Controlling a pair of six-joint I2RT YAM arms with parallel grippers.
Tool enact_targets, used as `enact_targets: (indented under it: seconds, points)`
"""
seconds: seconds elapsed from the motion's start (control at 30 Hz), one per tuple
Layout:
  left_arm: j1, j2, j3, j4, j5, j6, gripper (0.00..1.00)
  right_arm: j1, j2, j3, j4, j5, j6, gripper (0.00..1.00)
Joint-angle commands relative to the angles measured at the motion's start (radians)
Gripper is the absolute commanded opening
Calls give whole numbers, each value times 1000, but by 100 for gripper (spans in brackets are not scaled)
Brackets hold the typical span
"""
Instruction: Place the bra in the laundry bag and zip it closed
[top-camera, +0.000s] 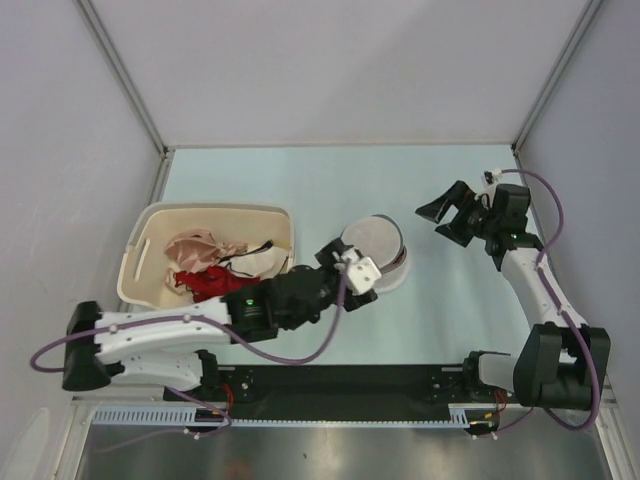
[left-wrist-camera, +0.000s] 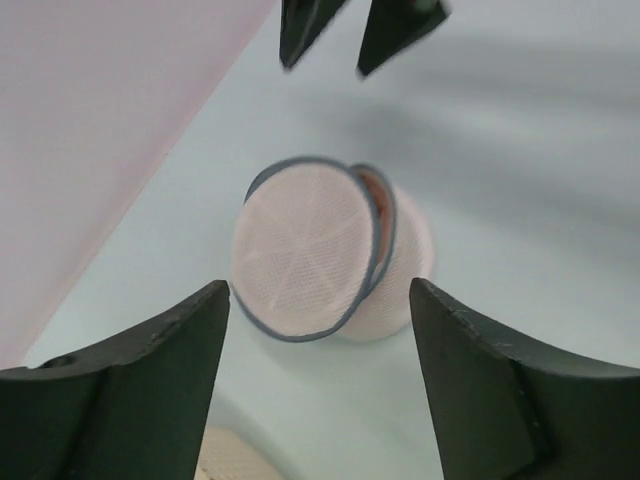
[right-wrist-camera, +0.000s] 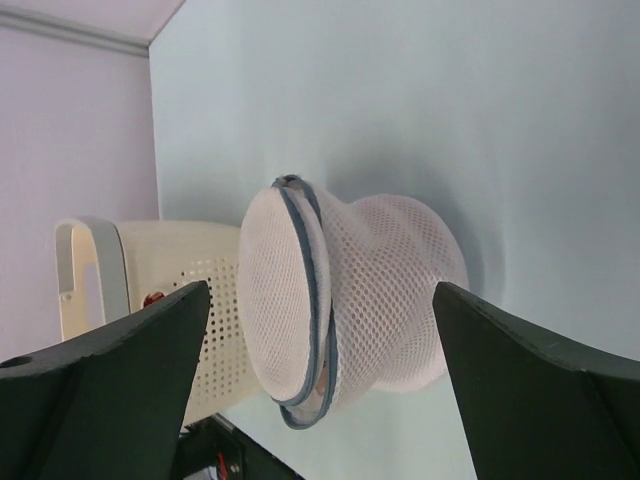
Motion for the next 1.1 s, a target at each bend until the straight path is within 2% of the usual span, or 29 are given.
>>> enact_targets:
  seconds: [0.0, 0.03, 0.07, 0.13, 0.17, 0.23, 0.27, 0.37, 0.4, 0.47, 0.57, 0.6, 0.7, 0.87, 0.9, 0.97, 1.07]
  points:
    - [59, -160, 53, -108, 238, -269, 80, 74, 116, 88, 82, -111, -98, 100]
    - [115, -167, 74, -131, 351, -327, 81, 78, 142, 105, 71, -127, -150, 100]
    - [140, -166, 115, -146, 422, -435, 82, 138, 165, 125, 43, -125, -185, 100]
    - [198, -151, 160, -194, 511, -536, 82, 163, 220, 170, 4, -107, -266, 100]
    - [215, -129, 197, -205, 523, -632, 82, 176, 233, 176, 0, -96, -282, 100]
    - [290, -97, 238, -255, 581, -717, 83, 177, 274, 185, 8, -64, -304, 99]
    - [321, -73, 279, -274, 664, -790, 81, 177, 291, 188, 11, -61, -323, 98]
    - [430, 9, 321, -315, 801, -904, 73, 175, 365, 217, -6, -108, -353, 88]
    - [476, 47, 326, -315, 822, -919, 70, 175, 375, 224, -13, -137, -354, 81]
    - [510, 78, 344, -317, 840, -947, 65, 178, 369, 202, 6, -156, -334, 75]
    - [537, 161, 396, -327, 820, -907, 66, 186, 314, 127, 75, -165, -259, 61]
    - [545, 188, 421, -344, 788, -891, 66, 190, 299, 107, 82, -168, -226, 50]
    - [548, 338, 566, -461, 718, -806, 66, 219, 218, 23, 134, -155, -193, 46]
    - [562, 590, 784, -501, 668, -564, 69, 232, 95, -83, 158, -134, -164, 34]
    - [577, 621, 810, -505, 674, -526, 70, 233, 57, -115, 166, -139, -167, 27]
    - [593, 690, 862, -510, 673, -447, 71, 241, 21, -143, 180, -131, -205, 22]
    - [620, 715, 841, -467, 789, -366, 74, 253, -26, -186, 161, -122, -263, 10]
